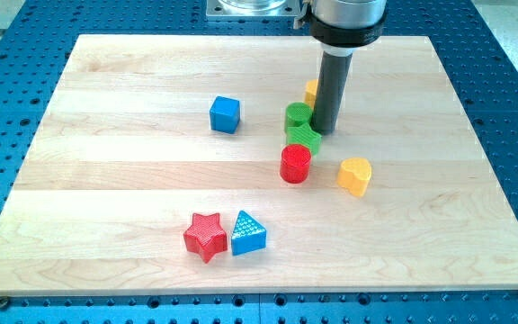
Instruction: Put heart and cube diagonal to eachother
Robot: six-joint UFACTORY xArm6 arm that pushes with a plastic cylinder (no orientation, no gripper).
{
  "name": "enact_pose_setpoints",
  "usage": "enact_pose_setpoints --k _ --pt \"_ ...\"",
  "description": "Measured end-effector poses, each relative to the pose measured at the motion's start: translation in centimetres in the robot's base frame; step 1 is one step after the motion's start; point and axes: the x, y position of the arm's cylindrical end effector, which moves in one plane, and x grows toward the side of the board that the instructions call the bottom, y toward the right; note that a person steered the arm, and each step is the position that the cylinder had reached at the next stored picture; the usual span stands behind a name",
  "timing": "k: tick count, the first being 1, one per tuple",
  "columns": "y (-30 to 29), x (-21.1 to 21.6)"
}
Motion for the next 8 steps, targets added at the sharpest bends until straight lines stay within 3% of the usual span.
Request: enact_pose_setpoints --k 1,3,4,5,7,8 --pt "6.8 0.4" --pt "-2.8 11.2" --pt "-2.3 14.0" --pt "6.3 14.1" --pt "7.6 19.4" --pt "17.1 19.7"
